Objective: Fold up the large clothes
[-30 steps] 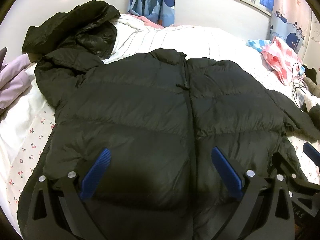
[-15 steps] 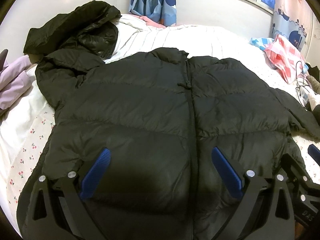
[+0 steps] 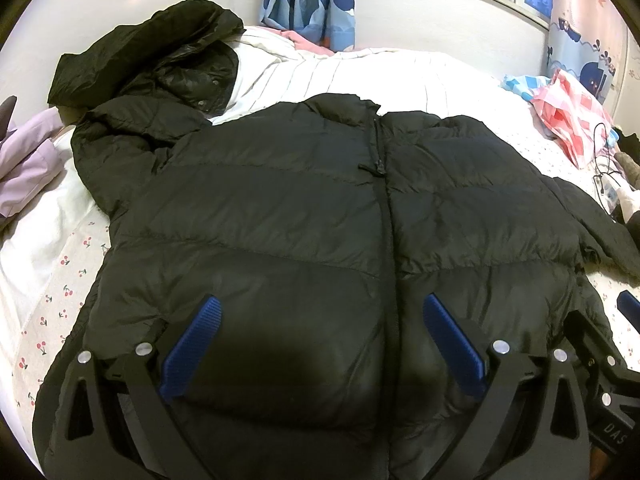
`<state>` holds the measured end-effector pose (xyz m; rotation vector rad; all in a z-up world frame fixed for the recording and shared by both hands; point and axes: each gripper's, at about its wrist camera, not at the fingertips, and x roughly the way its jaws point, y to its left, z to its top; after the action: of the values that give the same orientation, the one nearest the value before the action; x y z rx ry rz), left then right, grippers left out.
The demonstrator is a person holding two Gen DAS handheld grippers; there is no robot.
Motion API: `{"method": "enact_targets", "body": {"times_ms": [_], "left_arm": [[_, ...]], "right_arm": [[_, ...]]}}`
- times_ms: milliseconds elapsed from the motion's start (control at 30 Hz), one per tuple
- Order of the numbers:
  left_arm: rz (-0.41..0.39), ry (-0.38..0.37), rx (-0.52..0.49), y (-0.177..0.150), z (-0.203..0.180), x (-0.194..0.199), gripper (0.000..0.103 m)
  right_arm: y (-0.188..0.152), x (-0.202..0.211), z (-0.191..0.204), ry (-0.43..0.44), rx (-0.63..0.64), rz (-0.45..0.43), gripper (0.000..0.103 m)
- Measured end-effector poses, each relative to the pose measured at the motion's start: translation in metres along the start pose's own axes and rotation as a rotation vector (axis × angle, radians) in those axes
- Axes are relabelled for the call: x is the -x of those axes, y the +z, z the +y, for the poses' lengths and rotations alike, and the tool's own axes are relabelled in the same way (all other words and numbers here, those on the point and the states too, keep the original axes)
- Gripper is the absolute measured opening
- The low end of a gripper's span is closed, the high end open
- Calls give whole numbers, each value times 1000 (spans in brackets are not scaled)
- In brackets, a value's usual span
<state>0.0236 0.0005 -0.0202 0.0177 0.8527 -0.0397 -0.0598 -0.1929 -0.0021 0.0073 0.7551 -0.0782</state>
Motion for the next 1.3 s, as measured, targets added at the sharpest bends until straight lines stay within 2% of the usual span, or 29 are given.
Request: {"method": "enact_targets", "body": {"times_ms": [1300], "left_arm": [[4, 2, 6, 2, 6, -3, 97]], "right_arm": [[-1, -1, -2, 16, -13, 4, 97]]}}
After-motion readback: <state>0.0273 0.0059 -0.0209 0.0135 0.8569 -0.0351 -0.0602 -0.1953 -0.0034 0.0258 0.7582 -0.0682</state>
